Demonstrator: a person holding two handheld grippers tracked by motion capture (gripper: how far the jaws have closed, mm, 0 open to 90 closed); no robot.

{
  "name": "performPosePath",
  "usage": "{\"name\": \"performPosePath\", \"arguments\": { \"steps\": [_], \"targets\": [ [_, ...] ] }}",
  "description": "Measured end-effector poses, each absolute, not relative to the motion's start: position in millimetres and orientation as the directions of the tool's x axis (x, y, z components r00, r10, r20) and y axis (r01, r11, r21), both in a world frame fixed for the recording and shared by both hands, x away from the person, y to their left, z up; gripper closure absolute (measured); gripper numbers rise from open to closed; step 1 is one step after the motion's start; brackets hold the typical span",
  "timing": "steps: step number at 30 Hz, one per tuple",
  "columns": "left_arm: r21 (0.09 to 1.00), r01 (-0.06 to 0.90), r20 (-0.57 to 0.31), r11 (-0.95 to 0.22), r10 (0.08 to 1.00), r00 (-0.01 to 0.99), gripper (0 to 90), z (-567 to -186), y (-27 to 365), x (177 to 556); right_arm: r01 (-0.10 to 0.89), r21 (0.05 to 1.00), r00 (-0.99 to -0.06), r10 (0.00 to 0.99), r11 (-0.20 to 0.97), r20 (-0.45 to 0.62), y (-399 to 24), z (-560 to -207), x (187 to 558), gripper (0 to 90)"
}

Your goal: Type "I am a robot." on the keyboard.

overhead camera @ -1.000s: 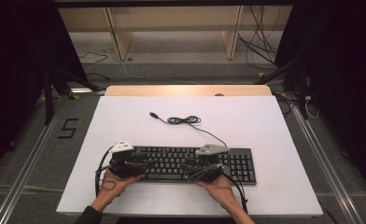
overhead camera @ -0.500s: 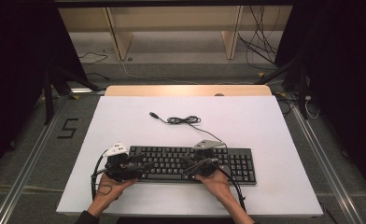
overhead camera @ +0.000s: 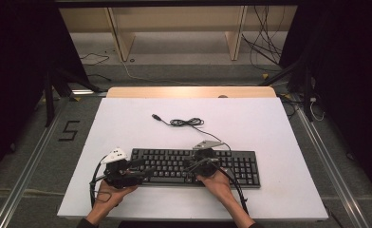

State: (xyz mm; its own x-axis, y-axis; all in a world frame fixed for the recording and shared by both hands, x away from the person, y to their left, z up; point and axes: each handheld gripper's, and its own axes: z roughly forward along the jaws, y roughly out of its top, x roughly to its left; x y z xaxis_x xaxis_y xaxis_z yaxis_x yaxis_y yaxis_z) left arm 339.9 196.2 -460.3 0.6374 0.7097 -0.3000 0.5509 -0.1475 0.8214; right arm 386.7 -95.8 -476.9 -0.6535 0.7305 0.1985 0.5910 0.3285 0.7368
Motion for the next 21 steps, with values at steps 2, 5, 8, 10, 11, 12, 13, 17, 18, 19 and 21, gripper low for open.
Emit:
{"name": "performPosePath", "arguments": {
  "steps": [2, 5, 8, 10, 11, 12, 13, 17, 18, 19, 21],
  "targets": [
    [0.823, 0.549, -0.298, -0.148, 0.709, 0.639, 33.3, -460.3, 196.4, 339.1, 0.593, 0.734, -0.651, 0.733, 0.330, 0.197, -96.0, -477.6, 387.5, 90.0],
    [0.826, 0.543, -0.293, -0.151, 0.708, 0.643, 33.0, -460.6, 197.0, 336.9, 0.594, 0.732, -0.653, 0.731, 0.334, 0.196, -95.3, -478.8, 388.0, 90.0],
    [0.828, 0.539, -0.286, -0.154, 0.710, 0.643, 32.8, -461.3, 197.2, 336.2, 0.595, 0.730, -0.653, 0.732, 0.337, 0.194, -94.2, -479.0, 387.7, 90.0],
    [0.827, 0.541, -0.287, -0.154, 0.711, 0.642, 32.8, -461.8, 197.6, 336.3, 0.597, 0.727, -0.650, 0.736, 0.339, 0.190, -93.8, -479.8, 388.2, 90.0],
    [0.828, 0.539, -0.286, -0.153, 0.711, 0.642, 32.8, -462.0, 197.8, 336.4, 0.597, 0.724, -0.650, 0.737, 0.345, 0.186, -93.7, -481.0, 388.4, 90.0],
    [0.829, 0.538, -0.285, -0.153, 0.711, 0.642, 32.8, -461.9, 197.9, 336.3, 0.598, 0.726, -0.648, 0.738, 0.341, 0.187, -93.9, -481.5, 388.3, 90.0],
    [0.830, 0.536, -0.285, -0.152, 0.711, 0.643, 32.8, -461.8, 198.0, 336.1, 0.597, 0.725, -0.649, 0.738, 0.343, 0.185, -93.6, -481.3, 388.3, 90.0],
    [0.833, 0.535, -0.288, -0.144, 0.712, 0.640, 32.8, -461.5, 198.5, 335.4, 0.596, 0.725, -0.648, 0.740, 0.344, 0.182, -93.4, -481.4, 387.9, 90.0],
    [0.833, 0.535, -0.288, -0.144, 0.713, 0.640, 32.7, -461.6, 198.8, 335.2, 0.597, 0.725, -0.648, 0.739, 0.343, 0.183, -93.4, -481.4, 388.0, 90.0],
    [0.833, 0.534, -0.287, -0.144, 0.713, 0.640, 32.8, -461.7, 199.2, 334.9, 0.599, 0.725, -0.646, 0.740, 0.341, 0.186, -93.6, -481.4, 388.0, 90.0],
    [0.834, 0.533, -0.287, -0.143, 0.713, 0.640, 32.7, -461.8, 199.9, 334.6, 0.600, 0.725, -0.644, 0.741, 0.338, 0.189, -93.8, -481.2, 388.0, 90.0]
  ]
}}
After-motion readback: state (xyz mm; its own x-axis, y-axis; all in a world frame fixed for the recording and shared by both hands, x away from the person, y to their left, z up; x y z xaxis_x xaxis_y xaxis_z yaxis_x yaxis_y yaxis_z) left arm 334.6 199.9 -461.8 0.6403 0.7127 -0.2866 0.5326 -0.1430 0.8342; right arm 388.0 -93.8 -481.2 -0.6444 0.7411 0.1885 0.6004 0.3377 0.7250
